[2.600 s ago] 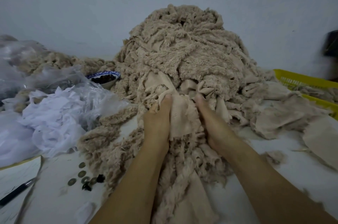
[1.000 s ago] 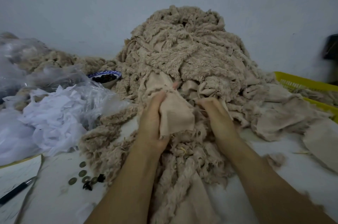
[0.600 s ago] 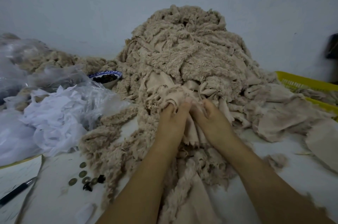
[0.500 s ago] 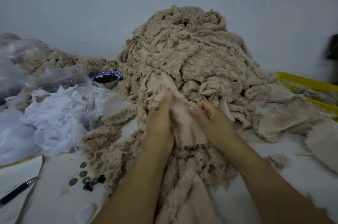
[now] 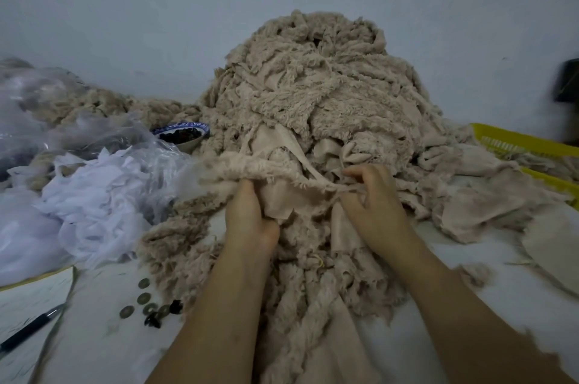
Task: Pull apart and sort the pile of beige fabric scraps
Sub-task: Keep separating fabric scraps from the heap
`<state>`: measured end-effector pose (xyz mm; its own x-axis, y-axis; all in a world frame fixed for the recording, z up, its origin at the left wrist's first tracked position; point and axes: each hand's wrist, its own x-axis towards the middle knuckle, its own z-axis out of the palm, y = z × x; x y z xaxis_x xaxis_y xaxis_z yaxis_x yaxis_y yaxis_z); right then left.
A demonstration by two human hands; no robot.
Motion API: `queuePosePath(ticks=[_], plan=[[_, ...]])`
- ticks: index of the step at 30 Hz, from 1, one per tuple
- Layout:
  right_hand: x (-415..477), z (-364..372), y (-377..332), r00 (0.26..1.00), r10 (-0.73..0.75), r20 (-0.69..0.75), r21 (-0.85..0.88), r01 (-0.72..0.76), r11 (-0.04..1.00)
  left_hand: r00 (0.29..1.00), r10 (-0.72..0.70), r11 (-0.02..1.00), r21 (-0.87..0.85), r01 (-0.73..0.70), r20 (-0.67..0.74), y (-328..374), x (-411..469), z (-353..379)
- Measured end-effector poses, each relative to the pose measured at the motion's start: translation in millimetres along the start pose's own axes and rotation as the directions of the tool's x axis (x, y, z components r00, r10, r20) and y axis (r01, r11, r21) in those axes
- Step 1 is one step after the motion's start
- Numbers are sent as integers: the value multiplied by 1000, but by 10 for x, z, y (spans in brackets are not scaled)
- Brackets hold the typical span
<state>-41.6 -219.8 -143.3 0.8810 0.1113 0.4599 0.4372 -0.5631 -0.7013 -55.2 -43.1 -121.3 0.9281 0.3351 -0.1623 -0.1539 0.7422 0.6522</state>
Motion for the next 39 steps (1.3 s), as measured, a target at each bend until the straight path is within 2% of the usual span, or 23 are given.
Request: queuePosePath(ticks=[2, 5, 6, 8, 11, 16, 18, 20, 22, 24, 25, 26, 28, 30, 32, 34, 37, 39], plan=[[-50, 29, -122, 993, -114, -26, 18, 114, 993, 1000, -8, 998, 66, 10, -23, -28, -12, 11], [-67, 166, -155, 978, -149, 147, -76, 161, 984, 998, -20, 986, 164, 29, -57, -92, -30, 33], [-58, 201, -142, 977, -134, 164, -94, 150, 984, 998, -13, 985, 172, 23, -62, -103, -29, 36], [-25, 191, -96, 991, -56, 125, 36, 52, 998, 997, 6, 990, 143, 5, -78, -99, -30, 34], [-18, 89, -76, 992, 37, 122, 273, -70, 959, 987, 2, 998, 64, 9, -162, -69, 15, 1], [-17, 9, -44, 945, 187, 267, 458, -296, 838, 959, -19, 1000, -3, 19, -282, -27, 32, -32], [-21, -8, -57, 929, 210, 304, 519, -347, 782, 980, -61, 997, -62, 50, -189, 0, 25, -25], [-14, -18, -65, 915, 240, 325, 632, -399, 664, 981, -173, 984, -33, 176, 83, -27, -19, 6], [-11, -16, -96, 919, 265, 291, 707, -393, 588, 889, -306, 949, 185, 256, 340, -80, -74, 15], [-12, 7, -116, 944, 256, 210, 692, -328, 643, 797, -359, 886, 447, 127, 485, -148, -120, 5], [-17, 20, -123, 952, 251, 176, 674, -303, 674, 786, -342, 843, 537, 15, 515, -190, -138, -1], [-17, 32, -114, 956, 250, 152, 658, -286, 696, 786, -309, 811, 580, -76, 535, -237, -154, -10], [-9, 39, -106, 958, 252, 133, 639, -278, 718, 842, -193, 788, 591, -172, 503, -279, -155, -8], [-3, 29, -106, 964, 234, 127, 614, -262, 744, 894, -146, 848, 518, -107, 423, -250, -149, -1], [-6, 6, -90, 974, 195, 119, 537, -228, 812, 927, -184, 917, 397, 43, 326, -175, -151, 13], [-8, -8, -73, 975, 173, 139, 458, -218, 862, 952, -242, 926, 338, 168, 187, -113, -138, 8], [-4, -7, -62, 980, 135, 145, 401, -183, 898, 962, -241, 934, 302, 193, 131, -91, -141, 13], [-11, -5, -75, 990, 49, 131, 343, -91, 935, 962, -239, 938, 290, 192, 135, -80, -156, 23]])
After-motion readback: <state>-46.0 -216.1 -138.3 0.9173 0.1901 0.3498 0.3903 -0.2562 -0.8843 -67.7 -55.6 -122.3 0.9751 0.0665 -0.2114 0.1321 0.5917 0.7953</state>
